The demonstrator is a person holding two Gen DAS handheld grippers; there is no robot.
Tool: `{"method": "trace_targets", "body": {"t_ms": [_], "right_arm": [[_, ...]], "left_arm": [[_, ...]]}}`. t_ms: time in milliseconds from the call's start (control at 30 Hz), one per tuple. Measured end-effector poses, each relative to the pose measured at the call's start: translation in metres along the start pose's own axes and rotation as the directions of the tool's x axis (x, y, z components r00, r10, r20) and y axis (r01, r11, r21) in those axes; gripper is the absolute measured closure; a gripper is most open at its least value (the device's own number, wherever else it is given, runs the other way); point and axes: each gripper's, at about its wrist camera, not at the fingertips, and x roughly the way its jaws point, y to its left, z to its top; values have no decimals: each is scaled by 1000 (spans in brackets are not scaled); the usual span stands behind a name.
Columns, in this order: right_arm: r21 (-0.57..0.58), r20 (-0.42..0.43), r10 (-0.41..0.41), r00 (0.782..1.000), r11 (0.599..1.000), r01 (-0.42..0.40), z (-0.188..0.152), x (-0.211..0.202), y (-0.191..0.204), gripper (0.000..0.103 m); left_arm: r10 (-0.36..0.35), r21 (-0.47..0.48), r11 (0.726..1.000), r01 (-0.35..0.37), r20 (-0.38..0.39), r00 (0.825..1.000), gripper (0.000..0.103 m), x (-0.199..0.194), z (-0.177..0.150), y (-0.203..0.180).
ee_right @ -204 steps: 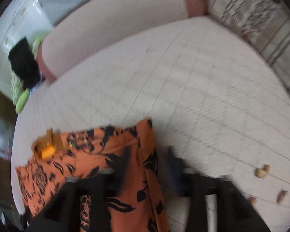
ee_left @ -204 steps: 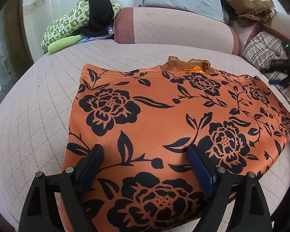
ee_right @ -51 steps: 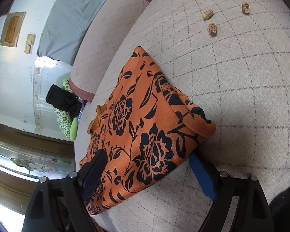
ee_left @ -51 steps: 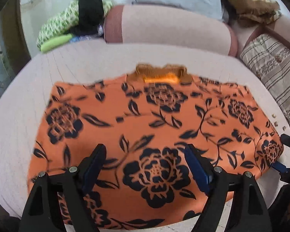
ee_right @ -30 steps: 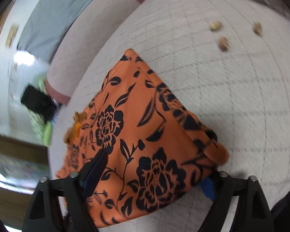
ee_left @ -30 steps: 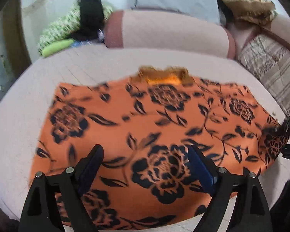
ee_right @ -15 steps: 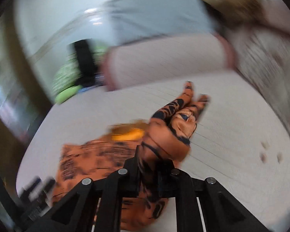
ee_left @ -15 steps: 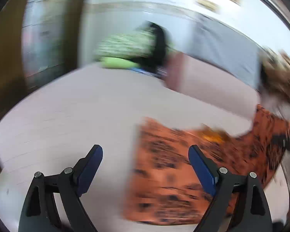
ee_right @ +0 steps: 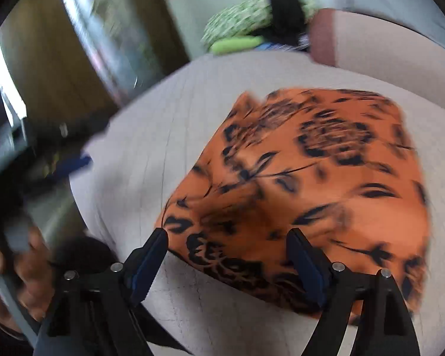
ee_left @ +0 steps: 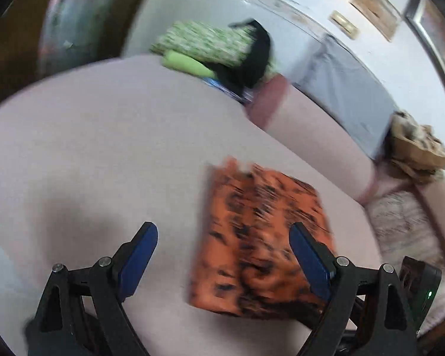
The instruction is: Fold small clothes
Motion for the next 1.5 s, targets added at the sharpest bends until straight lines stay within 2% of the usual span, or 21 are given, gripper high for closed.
{"method": "trace_targets", "body": {"t_ms": [133,267,300,400,467,533,600,700,800,867,967,1000,1100,1133,1200,1233,1267,1300,1400,1433,1500], "right_arm": [[129,99,7,995,991,-20,-11,-35,-27,19],[236,167,-17,986,972,-23,-26,-57,-56,18],[259,180,-21,983,966,-27,-28,-62,-64,18],[314,199,-19,980,948,-45,-33,-72,-83,18],[339,210,-12,978,939,-61,-37,-74,-92,18],[353,213,2,977,932,-79,-38,-74,-97,18],[356,218,12,976,930,-91,-40,-74,-99,19],[367,221,15,975,925,-97,-41,-75,-102,19],[392,220,7,975,915,-95,-29,-85,-106,18],[361,196,25,980,928,-96,-9,-86,-98,15],[260,77,42,996,964,-61,40,-71,-76,12],[237,13,55,998,970,-56,60,-57,-68,11],[141,-124,5,992,990,12,109,-12,-42,11],[110,-187,-36,982,992,57,127,10,-30,11],[77,-298,-41,954,995,67,149,47,-14,11],[55,-361,-53,931,995,78,160,69,-5,11],[30,-398,-100,912,992,122,167,87,0,11],[-6,-441,-167,882,983,183,173,107,4,11],[-89,-534,-258,806,964,249,176,148,13,12],[-116,-569,-294,768,953,278,173,162,13,12],[-146,-602,-335,725,939,313,168,178,11,15]], "left_arm": [[-70,29,997,75,-131,989,12,24,-18,-32],[-44,46,997,56,-230,972,12,53,-35,-47],[-34,47,998,47,-238,971,15,57,-36,-50],[4,82,996,18,-266,964,35,71,-38,-60],[45,76,997,-23,-311,949,47,87,-39,-59],[64,36,998,-55,-345,937,82,98,-41,-51],[36,1,999,-38,-332,943,89,95,-40,-48],[51,65,997,-35,-252,966,89,77,-39,-60],[100,106,992,-75,-253,962,89,82,-48,-61],[130,159,983,-95,-225,966,89,84,-56,-63],[164,260,958,-121,-150,975,89,77,-62,-78],[182,309,941,-138,-118,976,89,74,-64,-84],[211,384,908,-167,-75,975,89,71,-72,-92],[216,394,903,-171,-72,974,89,73,-73,-92],[221,413,893,-176,-62,973,89,74,-74,-94],[219,416,892,-176,-59,974,89,74,-74,-93],[219,417,892,-176,-56,974,89,76,-73,-94],[216,420,891,-173,-58,975,89,77,-73,-94],[203,417,895,-158,-66,977,89,79,-72,-91],[200,416,896,-155,-67,977,89,77,-73,-90],[193,409,901,-147,-74,978,89,72,-73,-86]]}}
